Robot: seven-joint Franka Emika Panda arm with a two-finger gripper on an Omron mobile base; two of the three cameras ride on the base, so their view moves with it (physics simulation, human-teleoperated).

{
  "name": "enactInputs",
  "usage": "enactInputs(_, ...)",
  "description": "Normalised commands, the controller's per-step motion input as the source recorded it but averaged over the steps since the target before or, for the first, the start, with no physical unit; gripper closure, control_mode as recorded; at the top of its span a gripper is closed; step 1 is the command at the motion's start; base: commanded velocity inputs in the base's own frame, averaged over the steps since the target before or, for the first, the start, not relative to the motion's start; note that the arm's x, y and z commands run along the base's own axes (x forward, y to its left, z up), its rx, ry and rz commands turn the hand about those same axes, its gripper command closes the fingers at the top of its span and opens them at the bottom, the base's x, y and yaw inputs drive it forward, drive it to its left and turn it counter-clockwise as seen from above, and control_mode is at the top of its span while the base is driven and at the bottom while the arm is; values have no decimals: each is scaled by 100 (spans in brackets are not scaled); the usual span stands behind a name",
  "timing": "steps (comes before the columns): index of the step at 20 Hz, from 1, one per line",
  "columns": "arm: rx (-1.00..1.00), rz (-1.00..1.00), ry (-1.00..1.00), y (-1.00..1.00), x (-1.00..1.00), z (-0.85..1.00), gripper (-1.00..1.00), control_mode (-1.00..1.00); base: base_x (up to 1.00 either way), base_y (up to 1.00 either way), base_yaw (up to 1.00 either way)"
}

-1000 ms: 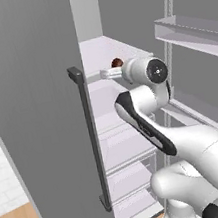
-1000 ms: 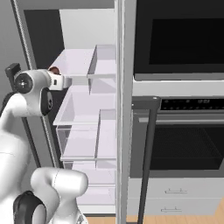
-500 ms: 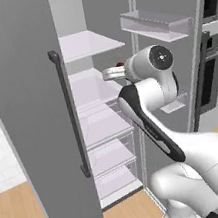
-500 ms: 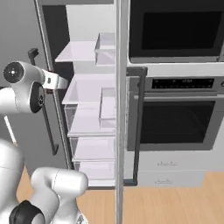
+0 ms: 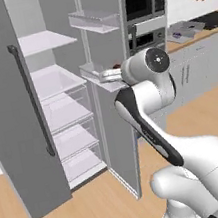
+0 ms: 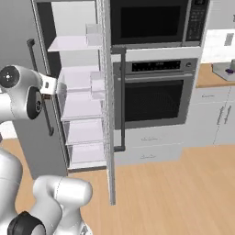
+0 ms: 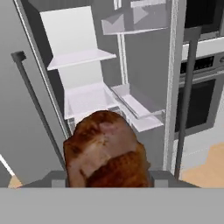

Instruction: Place one eggplant and one chicken drumstick in each tupperware on the nearby counter, to pack two identical lunches.

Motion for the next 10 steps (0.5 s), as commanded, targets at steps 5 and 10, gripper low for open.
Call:
enactInputs(5,0,0,0,0,0,0,100,100,-62,-89,-58)
enactInputs(10,0,0,0,0,0,0,100,100,35,-100,-37)
